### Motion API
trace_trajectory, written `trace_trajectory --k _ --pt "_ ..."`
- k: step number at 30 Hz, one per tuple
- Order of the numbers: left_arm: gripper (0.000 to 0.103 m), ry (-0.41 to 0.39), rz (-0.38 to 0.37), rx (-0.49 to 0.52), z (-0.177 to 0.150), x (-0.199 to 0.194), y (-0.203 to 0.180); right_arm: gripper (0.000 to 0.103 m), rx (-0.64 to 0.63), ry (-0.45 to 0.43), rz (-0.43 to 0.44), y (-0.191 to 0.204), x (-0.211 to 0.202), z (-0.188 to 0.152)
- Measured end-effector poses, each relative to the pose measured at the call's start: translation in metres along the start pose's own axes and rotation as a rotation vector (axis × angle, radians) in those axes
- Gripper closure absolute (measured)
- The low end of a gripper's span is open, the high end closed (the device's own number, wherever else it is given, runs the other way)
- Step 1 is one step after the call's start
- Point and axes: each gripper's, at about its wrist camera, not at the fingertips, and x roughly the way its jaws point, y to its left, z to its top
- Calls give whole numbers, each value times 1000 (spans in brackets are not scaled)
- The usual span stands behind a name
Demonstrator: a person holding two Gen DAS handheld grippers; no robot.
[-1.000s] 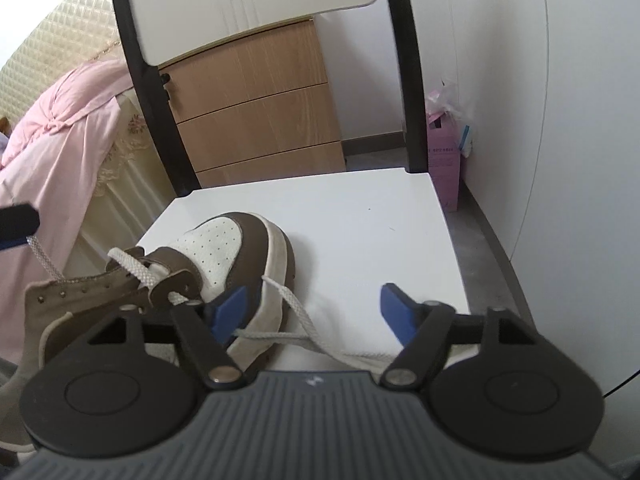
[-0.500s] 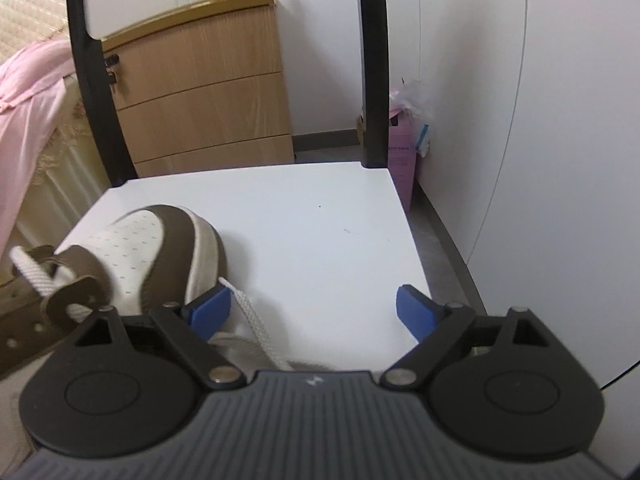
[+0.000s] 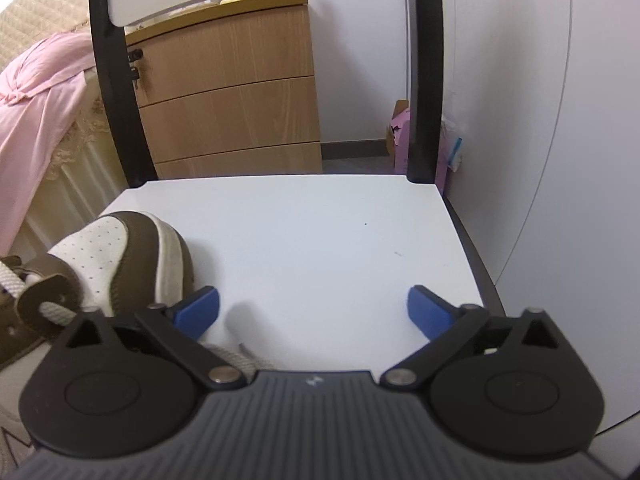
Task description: Lace up shoes with both hands
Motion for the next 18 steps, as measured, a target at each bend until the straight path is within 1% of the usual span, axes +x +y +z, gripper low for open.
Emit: trace_trajectory --k 5,10,12,14,18 --pt "51 -3 -4 -12 0 -3 -1 0 -13 6 25 1 2 1" --pt "51 0 -6 -17 -1 -5 -3 0 -16 7 29 2 3 1" --pt "50 4 -7 -16 -1 -5 -4 0 -21 9 32 -7 4 9" --pt "50 7 -4 -11 -2 -5 -5 0 -26 12 13 -12 5 12" --pt "50 12 -5 -16 -2 -4 -4 0 -29 13 7 -12 5 16"
